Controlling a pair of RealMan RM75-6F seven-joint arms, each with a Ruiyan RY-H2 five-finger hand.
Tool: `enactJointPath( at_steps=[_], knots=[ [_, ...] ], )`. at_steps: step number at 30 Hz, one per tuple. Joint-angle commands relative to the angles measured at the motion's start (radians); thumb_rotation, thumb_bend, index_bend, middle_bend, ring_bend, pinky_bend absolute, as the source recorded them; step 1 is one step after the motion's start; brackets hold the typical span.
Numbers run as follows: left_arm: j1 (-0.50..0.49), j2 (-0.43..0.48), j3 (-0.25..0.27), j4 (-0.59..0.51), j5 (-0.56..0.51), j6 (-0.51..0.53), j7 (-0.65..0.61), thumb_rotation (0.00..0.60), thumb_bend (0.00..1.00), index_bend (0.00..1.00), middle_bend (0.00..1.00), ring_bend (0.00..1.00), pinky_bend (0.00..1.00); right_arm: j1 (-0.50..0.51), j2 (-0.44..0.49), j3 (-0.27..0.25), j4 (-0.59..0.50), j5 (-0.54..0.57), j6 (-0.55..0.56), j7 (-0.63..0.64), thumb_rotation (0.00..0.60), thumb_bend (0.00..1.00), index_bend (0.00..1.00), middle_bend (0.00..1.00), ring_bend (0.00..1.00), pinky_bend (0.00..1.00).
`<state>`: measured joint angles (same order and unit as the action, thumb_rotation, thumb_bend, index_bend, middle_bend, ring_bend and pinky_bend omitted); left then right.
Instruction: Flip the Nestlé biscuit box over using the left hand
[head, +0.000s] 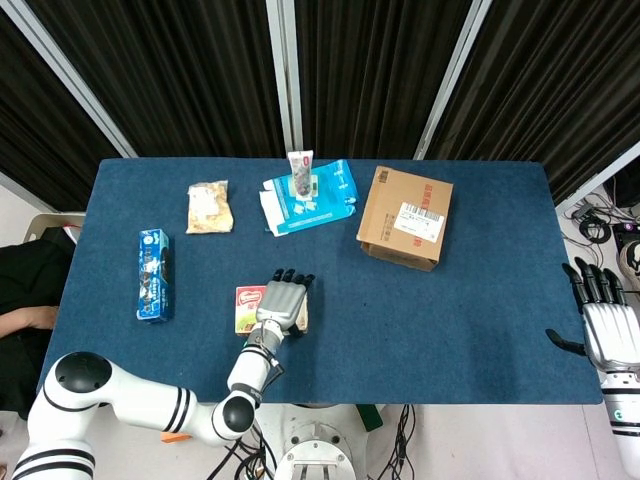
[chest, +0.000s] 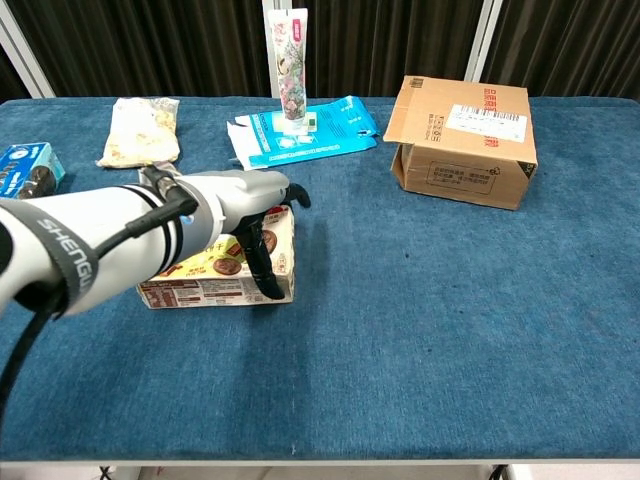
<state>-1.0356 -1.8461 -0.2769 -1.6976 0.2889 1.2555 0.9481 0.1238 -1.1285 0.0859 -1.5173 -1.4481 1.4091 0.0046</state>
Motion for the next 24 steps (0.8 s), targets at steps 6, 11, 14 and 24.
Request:
enactJointPath(
  at_steps=[6,11,14,24],
  knots=[
    [-0.014,0.014,0.003,-0.010,0.054,0.039,0.028,0.600,0.00,0.32,0.42,0.30,0.00,-0.001,-0.003,-0.002,0.008,0.000,0.000,0.006,0.600,0.24,0.00,0.00,0.00,0.00],
    [0.032,0.135,-0.030,-0.122,0.167,-0.007,-0.083,0.600,0.01,0.33,0.42,0.31,0.07,-0.003,-0.003,-0.002,0.012,0.003,0.000,0.013,0.600,0.24,0.00,0.00,0.00,0.00],
    [0.078,0.209,-0.046,-0.152,0.275,-0.083,-0.220,0.600,0.01,0.33,0.42,0.31,0.11,-0.001,-0.006,-0.003,0.014,0.002,-0.002,0.014,0.600,0.24,0.00,0.00,0.00,0.00],
    [0.237,0.247,-0.072,0.014,0.675,-0.303,-0.889,0.600,0.01,0.33,0.42,0.30,0.32,-0.003,-0.004,-0.002,0.005,0.005,-0.001,0.006,0.600,0.24,0.00,0.00,0.00,0.00]
  ],
)
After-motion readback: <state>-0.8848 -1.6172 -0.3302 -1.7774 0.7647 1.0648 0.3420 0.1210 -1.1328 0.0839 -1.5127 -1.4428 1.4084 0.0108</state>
